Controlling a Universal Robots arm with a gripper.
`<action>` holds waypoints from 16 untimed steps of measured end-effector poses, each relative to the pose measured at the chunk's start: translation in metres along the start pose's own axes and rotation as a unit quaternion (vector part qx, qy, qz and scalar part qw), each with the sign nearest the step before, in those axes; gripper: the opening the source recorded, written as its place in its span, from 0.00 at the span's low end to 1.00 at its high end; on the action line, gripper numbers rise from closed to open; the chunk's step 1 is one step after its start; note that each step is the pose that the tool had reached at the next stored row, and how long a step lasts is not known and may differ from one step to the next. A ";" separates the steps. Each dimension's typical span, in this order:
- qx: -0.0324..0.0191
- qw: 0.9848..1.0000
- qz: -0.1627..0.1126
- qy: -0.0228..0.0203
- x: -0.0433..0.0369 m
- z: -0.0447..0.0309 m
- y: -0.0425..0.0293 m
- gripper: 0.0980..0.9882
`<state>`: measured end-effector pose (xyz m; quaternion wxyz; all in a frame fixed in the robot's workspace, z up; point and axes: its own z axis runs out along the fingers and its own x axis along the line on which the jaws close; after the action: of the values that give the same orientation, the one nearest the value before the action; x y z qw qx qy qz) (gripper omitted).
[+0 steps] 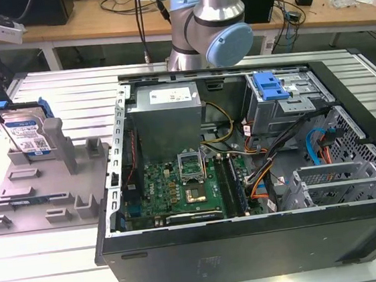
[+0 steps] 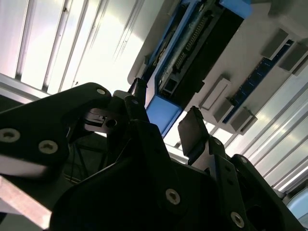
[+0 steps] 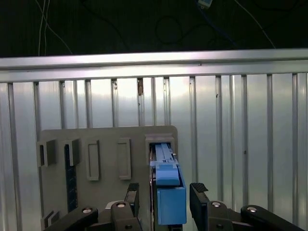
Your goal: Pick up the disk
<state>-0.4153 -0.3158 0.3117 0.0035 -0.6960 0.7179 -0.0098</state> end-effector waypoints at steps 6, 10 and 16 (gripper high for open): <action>0.000 1.000 -0.002 0.000 -0.0001 0.0036 0.0001 0.50; 0.000 1.000 -0.002 0.000 -0.0001 0.0058 0.0001 0.50; 0.000 1.000 -0.002 0.000 -0.0001 0.0088 0.0002 0.50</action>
<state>-0.4154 -0.3158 0.3028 0.0034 -0.6977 0.7163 -0.0098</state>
